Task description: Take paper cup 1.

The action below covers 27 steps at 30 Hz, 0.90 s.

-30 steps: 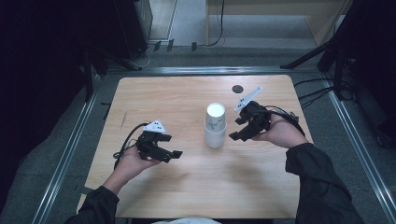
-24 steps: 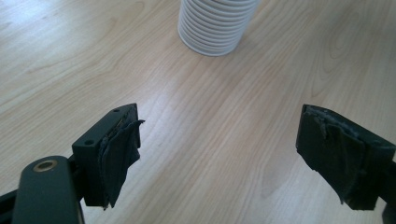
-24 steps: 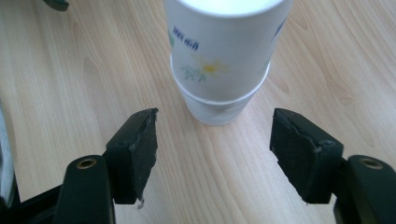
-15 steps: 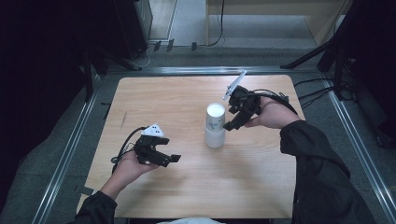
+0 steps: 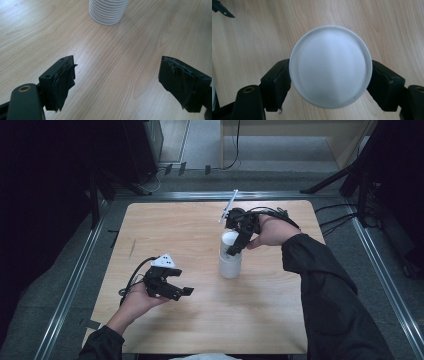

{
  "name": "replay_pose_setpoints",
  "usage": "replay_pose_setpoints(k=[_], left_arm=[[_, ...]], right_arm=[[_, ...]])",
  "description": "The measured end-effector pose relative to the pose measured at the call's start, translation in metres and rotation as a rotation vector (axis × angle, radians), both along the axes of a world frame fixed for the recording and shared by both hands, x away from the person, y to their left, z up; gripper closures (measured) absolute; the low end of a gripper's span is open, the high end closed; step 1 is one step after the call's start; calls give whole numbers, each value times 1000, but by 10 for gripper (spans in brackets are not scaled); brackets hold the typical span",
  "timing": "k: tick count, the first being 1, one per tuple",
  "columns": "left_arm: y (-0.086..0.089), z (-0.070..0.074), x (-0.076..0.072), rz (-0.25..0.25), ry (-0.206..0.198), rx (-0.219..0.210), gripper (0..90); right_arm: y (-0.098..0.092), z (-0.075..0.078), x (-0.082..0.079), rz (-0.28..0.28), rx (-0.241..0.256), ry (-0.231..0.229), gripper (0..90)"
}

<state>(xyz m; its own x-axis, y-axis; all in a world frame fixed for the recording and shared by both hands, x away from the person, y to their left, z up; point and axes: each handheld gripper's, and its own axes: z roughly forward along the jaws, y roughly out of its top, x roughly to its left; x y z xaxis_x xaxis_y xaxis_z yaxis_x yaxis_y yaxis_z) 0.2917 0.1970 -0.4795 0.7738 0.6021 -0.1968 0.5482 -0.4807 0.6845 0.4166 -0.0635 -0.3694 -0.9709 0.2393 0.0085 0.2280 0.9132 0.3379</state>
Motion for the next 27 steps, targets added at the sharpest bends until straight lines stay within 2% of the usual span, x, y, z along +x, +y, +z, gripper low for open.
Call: replay_pose_setpoints(k=[5, 9, 10, 15, 27], left_arm=[[1, 0, 0, 1, -2, -3, 138], [2, 1, 1, 6, -2, -8, 139], [3, 1, 1, 8, -2, -10, 139], [3, 1, 1, 4, 1, -7, 139], [2, 1, 1, -10, 4, 1, 139]], right_arm=[[10, -1, 1, 11, -16, 8, 254], [15, -1, 1, 17, -30, -3, 272], [16, 0, 2, 10, -43, -6, 307], [15, 0, 3, -13, -50, 11, 316], [16, 7, 4, -10, -58, 14, 323]])
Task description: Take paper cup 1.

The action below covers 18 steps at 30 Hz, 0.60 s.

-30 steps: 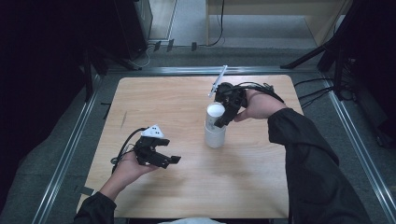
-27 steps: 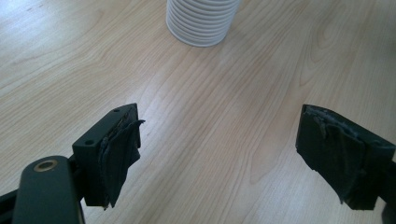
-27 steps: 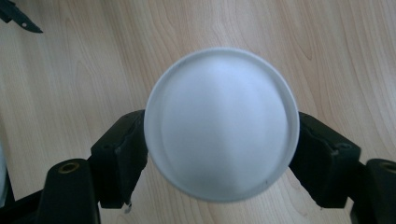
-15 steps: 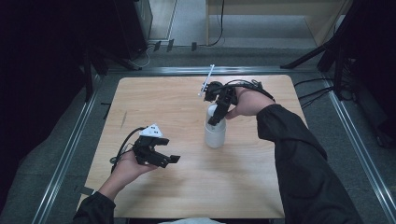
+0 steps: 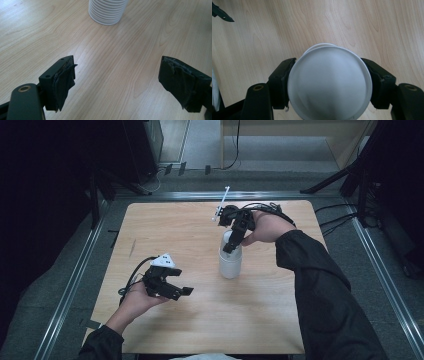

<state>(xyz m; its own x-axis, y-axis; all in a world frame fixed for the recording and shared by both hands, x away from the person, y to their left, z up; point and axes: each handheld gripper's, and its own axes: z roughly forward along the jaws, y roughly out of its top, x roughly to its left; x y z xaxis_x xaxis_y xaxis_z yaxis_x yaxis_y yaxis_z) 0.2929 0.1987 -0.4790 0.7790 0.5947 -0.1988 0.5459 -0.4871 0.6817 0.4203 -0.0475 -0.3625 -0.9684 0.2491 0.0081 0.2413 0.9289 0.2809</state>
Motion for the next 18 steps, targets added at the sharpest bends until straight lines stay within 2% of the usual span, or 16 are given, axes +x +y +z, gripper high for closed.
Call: replay_pose_setpoints(k=[11, 16, 18], left_arm=[[-2, 0, 2, -9, 1, -1, 139], [-2, -1, 2, -18, 0, 2, 139], [-3, -1, 3, -22, 3, 4, 139]], right_arm=[[0, 19, -1, -13, 2, 4, 328], [0, 29, -3, -13, -2, -12, 328], [0, 37, -6, -12, 1, -19, 327]])
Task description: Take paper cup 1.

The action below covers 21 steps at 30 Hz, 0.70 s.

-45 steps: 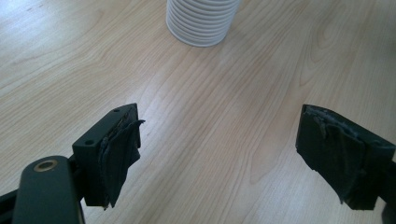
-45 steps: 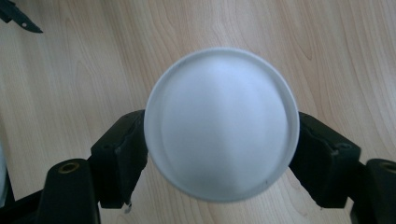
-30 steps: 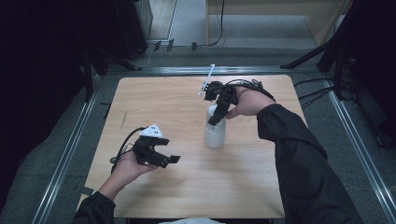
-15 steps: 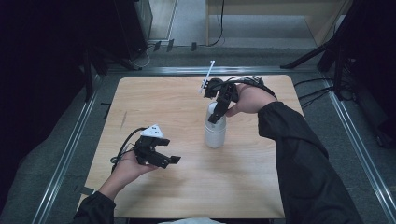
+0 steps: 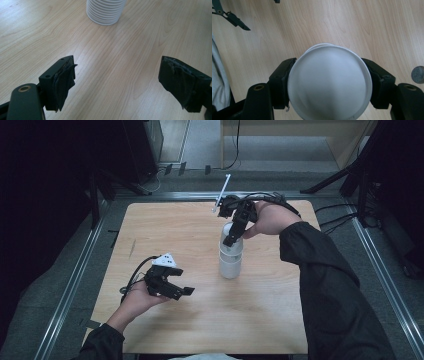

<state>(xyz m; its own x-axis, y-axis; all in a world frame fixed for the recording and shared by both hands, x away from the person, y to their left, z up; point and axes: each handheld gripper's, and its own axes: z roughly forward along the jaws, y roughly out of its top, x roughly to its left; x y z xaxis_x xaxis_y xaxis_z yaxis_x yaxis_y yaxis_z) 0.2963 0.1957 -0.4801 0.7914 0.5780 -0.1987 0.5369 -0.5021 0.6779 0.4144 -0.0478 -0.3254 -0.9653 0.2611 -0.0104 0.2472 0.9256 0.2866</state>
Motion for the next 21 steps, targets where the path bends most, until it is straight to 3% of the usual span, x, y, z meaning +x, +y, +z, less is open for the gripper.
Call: replay_pose_setpoints(k=[17, 21], left_arm=[[-6, 2, 6, -40, -11, -9, 139], [-7, 2, 10, -40, -5, -13, 139]], right_arm=[[-8, 46, -17, -19, 5, -15, 328], [-12, 57, -24, -23, 30, -16, 328]])
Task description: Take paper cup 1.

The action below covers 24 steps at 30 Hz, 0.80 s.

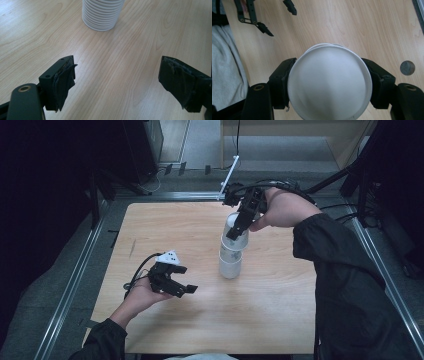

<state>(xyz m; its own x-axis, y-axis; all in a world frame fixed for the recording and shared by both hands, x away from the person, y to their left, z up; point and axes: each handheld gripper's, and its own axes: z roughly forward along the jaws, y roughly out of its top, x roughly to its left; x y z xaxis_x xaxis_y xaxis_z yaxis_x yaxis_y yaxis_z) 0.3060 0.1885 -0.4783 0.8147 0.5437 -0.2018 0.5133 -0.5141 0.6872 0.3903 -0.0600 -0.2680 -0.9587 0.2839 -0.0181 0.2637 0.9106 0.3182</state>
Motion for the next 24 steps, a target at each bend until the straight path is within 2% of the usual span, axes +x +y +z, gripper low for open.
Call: replay_pose_setpoints(k=[4, 6, 9, 18, 24], left_arm=[[-3, 1, 2, -10, -2, -6, 139], [-5, 2, 4, -15, -3, -6, 139], [-8, 2, 5, -26, -5, -11, 139], [-16, 2, 9, -48, -3, -15, 139], [-17, 3, 10, -55, -8, -15, 139]], right_arm=[[-7, 8, -8, -15, 26, 3, 327], [-12, 9, -12, -5, 34, -7, 327], [-20, 7, -15, -15, 74, 16, 329], [-33, -6, -31, -12, 93, 9, 331], [-39, -23, -42, -5, 99, 17, 331]])
